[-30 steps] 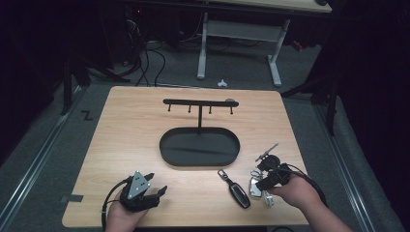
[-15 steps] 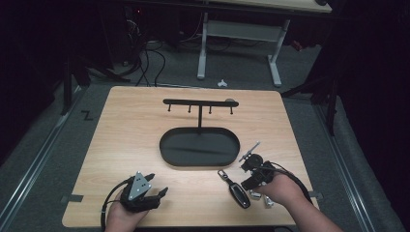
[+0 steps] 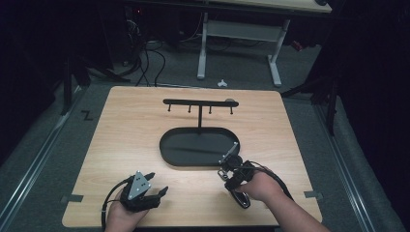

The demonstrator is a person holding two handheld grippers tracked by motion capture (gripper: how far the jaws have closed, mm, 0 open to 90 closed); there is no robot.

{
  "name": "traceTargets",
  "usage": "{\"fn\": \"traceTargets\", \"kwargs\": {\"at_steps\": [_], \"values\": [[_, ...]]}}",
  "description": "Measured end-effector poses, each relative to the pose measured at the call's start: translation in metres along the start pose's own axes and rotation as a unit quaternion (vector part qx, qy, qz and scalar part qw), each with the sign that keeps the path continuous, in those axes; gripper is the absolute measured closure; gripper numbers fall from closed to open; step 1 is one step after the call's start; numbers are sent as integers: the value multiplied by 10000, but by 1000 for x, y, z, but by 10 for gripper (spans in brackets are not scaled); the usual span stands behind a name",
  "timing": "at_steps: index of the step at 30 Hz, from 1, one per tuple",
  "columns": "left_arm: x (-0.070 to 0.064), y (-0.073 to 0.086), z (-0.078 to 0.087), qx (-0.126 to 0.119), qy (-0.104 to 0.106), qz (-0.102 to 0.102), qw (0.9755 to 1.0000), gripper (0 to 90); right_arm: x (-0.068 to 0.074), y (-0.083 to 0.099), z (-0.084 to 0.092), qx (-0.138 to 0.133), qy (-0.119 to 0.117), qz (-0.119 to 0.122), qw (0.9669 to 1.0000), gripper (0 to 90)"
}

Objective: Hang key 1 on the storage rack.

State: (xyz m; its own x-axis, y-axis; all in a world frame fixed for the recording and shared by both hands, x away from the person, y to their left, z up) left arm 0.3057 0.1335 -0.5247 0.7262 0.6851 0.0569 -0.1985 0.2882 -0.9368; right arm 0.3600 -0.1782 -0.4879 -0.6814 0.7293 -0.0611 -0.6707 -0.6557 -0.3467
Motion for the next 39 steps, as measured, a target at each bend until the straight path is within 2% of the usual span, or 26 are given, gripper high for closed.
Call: {"fn": "traceTargets", "kwargs": {"at_steps": [5, 6, 10, 11, 15, 16, 19, 23, 24, 26, 27, 35, 39], "values": [[0, 0, 1, -7, -4, -10, 10000, 327, 1, -4, -8, 90, -9, -48, 9999, 396], [0, 0, 0, 1, 0, -16, 10000, 327, 0, -5, -10, 85, -19, 5, 10000, 399], [0, 0, 0, 21, -4, -37, 10000, 327, -1, -5, -16, 185, -40, -86, 9998, 413], [0, -1, 1, 13, -2, -22, 10000, 327, -3, -6, -19, 216, -64, -155, 9996, 446], [0, 0, 1, 6, -6, 4, 10000, 327, -5, -7, -21, 300, -54, -300, 9991, 475], [0, 0, 1, 14, -3, 6, 10000, 327, -6, -8, -23, 355, -69, -434, 9984, 510], [0, 0, 0, 16, 8, 19, 10000, 327, -6, -8, -25, 387, -75, -479, 9981, 529], [-1, 0, 0, 35, 26, 31, 10000, 327, -5, -8, -26, 407, -95, -477, 9980, 650], [-1, -1, 0, 40, 39, 39, 10000, 327, -3, -9, -25, 450, -124, -412, 9981, 700], [-1, -1, 0, 33, 39, 38, 10000, 327, -2, -9, -25, 457, -130, -417, 9980, 715], [-1, -1, 0, 33, 39, 33, 10000, 327, -1, -9, -25, 470, -161, -345, 9982, 764], [0, -2, 1, 23, 33, 59, 10000, 328, -1, -8, -25, 417, -218, -174, 9987, 795], [-1, -2, 1, 43, 57, 59, 10000, 330, 0, -7, -24, 408, -194, -209, 9988, 796]]}}
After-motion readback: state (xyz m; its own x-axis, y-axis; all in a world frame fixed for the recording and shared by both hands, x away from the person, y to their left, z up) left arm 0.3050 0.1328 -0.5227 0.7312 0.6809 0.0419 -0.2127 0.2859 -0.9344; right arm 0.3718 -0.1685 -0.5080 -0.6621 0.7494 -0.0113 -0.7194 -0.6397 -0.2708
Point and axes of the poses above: each handheld gripper's, and its own axes: z roughly backward along the jaws, y roughly out of its underside, x roughly to its left, the point moved 2 cm from there along -z, roughly forward along the jaws, and after that the axes turned 12 degrees about -x, right-handed, at the moved point
